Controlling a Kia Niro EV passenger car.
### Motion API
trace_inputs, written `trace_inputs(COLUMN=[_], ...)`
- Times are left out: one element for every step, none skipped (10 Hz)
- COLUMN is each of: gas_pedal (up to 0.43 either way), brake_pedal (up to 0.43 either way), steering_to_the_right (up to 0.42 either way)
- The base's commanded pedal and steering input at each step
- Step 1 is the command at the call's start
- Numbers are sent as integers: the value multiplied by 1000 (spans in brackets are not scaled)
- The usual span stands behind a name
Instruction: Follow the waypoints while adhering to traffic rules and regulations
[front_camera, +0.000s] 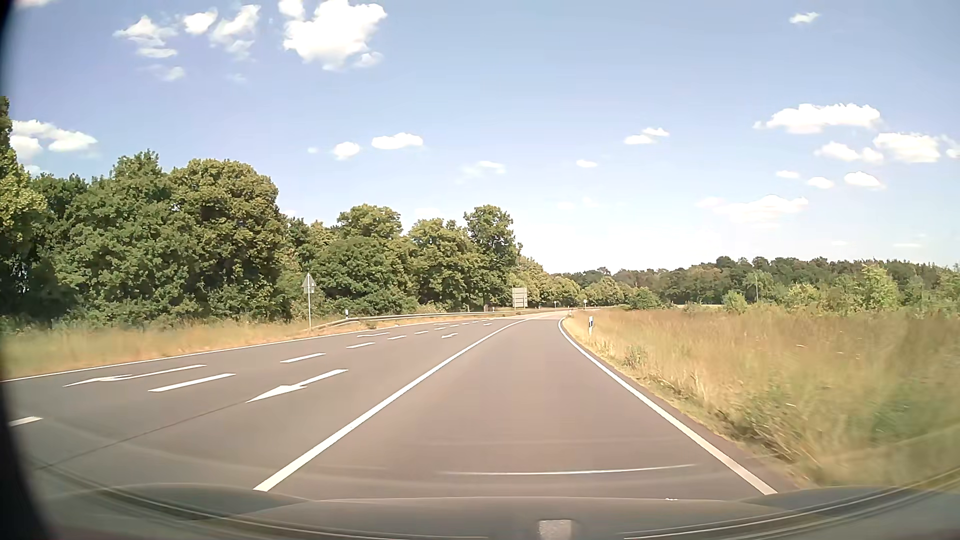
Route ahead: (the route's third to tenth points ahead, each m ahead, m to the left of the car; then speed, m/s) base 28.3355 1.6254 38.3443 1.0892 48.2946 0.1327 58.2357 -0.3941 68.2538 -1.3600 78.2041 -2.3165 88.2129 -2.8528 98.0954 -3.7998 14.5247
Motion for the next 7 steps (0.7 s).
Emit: trace_inputs(gas_pedal=[20,20,20,20,20,20,20], brake_pedal=[30,30,30,30,30,30,30], steering_to_the_right=[5,6,6,6,6,6,6])
